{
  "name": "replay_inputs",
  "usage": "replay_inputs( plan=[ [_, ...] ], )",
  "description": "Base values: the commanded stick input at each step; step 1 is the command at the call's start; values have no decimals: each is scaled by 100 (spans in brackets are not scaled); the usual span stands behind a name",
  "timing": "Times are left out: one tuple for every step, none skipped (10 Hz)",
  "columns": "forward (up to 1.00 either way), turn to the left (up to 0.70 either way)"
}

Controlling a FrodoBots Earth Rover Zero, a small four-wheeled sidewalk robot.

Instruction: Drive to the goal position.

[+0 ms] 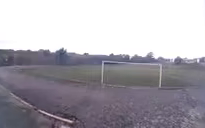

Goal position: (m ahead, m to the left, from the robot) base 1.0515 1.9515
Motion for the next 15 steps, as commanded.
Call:
replay_inputs(
  plan=[
    [45, -27],
    [45, 0],
    [45, 0],
    [45, 0],
    [45, 0],
    [45, 0],
    [45, 0],
    [45, 0],
    [40, 0],
    [35, 0],
    [0, 0],
    [0, 0],
    [0, 0],
    [0, 0],
    [0, 0]
  ],
)
